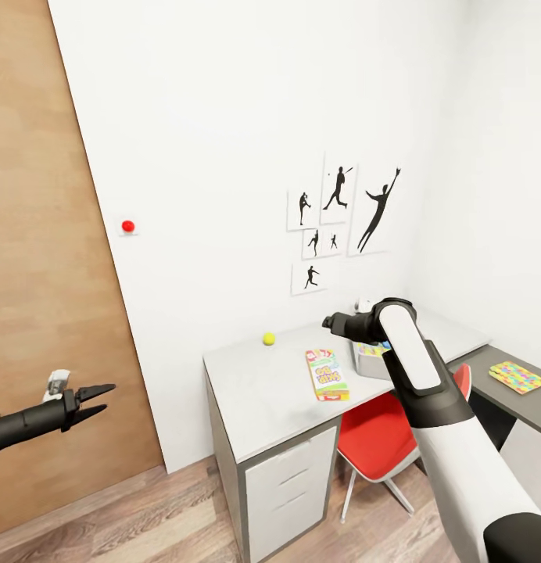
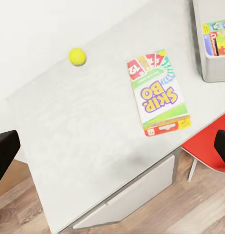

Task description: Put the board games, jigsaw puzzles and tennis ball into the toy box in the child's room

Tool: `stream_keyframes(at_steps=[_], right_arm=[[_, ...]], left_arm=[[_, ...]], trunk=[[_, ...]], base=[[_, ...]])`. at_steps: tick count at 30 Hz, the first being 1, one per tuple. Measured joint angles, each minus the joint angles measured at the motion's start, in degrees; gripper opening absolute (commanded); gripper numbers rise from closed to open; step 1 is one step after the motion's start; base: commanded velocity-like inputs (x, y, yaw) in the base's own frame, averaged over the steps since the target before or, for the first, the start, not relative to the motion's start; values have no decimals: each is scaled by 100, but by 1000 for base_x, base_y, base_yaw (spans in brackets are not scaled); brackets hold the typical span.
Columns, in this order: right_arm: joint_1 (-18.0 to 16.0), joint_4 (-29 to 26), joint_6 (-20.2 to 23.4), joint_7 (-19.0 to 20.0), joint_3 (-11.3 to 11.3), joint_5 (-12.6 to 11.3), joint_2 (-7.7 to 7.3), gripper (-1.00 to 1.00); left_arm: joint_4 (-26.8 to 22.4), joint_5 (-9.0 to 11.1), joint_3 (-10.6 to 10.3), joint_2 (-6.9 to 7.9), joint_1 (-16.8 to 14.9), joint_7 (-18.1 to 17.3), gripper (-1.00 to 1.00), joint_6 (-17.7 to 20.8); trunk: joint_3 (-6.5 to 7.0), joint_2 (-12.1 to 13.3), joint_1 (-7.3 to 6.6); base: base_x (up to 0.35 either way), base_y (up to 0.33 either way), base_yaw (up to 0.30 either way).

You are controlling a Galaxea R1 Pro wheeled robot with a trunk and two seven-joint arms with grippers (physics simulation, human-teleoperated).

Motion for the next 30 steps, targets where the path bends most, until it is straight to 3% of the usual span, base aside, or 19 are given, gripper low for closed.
stream_keyframes(at_steps=[5,12,22,30], right_arm=[[9,-4,-13,14,-6,-2,-9,100],[10,-7,-69,8,5,4,-19,100],[11,1,-95,0,-12,3,24,100],[4,8,-58,-1,-10,-5,38,100]], left_arm=[[1,-30,1,94,73,-627,100,-14],[1,-28,-2,140,101,-1122,100,-42],[1,-23,2,144,141,-1235,100,-57],[2,-19,1,143,141,-1238,100,-58]], trunk=[[0,0,0],[0,0,0],[0,1,-1],[0,0,0]], base=[[0,0,-1],[12,0,0],[147,59,-8],[23,8,-224]])
